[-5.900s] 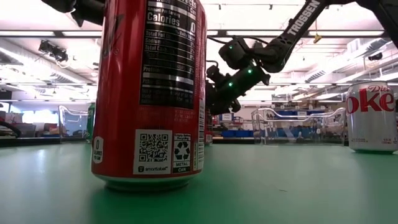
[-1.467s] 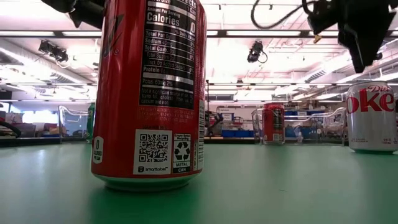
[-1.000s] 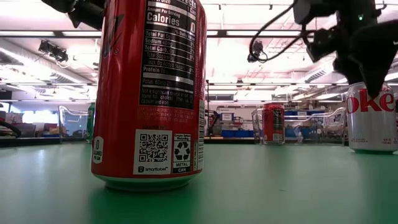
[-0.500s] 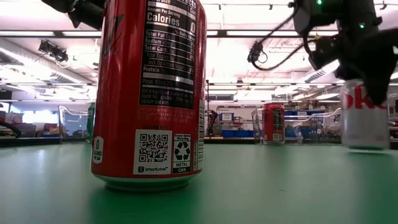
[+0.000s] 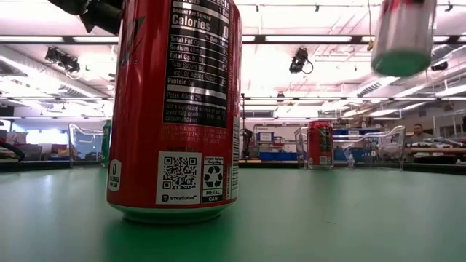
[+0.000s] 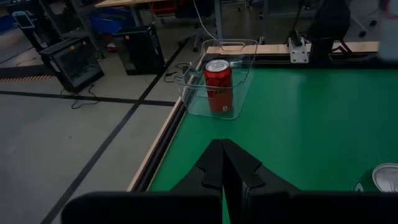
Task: Sort soda cans
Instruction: Put the right red-silver soda can into the bottom right transparent bin
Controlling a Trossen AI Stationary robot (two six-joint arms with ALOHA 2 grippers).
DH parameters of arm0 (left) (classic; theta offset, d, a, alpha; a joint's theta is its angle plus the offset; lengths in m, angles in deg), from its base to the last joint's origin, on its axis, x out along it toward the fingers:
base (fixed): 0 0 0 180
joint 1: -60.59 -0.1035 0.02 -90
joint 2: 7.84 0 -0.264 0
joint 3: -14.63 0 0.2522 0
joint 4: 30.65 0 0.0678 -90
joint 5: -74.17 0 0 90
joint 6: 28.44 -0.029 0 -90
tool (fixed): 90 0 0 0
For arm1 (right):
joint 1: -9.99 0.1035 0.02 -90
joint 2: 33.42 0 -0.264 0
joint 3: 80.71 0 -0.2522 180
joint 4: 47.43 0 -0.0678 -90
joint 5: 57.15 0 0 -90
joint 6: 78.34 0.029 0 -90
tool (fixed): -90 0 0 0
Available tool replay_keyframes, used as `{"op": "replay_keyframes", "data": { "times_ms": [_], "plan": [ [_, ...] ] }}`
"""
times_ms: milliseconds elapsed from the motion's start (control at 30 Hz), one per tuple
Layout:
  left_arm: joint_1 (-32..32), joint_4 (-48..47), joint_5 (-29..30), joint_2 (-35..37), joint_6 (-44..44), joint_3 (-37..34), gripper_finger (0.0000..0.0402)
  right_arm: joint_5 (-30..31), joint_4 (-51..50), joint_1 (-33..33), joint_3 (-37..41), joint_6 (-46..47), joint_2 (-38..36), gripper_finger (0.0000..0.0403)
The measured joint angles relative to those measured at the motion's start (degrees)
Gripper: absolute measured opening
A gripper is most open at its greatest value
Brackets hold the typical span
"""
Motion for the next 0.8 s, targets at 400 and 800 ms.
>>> {"op": "replay_keyframes", "data": {
  "times_ms": [400,800],
  "plan": [
    [0.0,0.1,0.4,0.0,0.0,0.0,0.0001,-13.8,-3.1,19.8,-16.0,27.5,16.8,0.0285],
    [0.0,0.1,0.4,0.0,0.0,0.0,0.0001,-13.6,-1.5,37.3,-14.5,61.5,19.4,0.0285]
  ]
}}
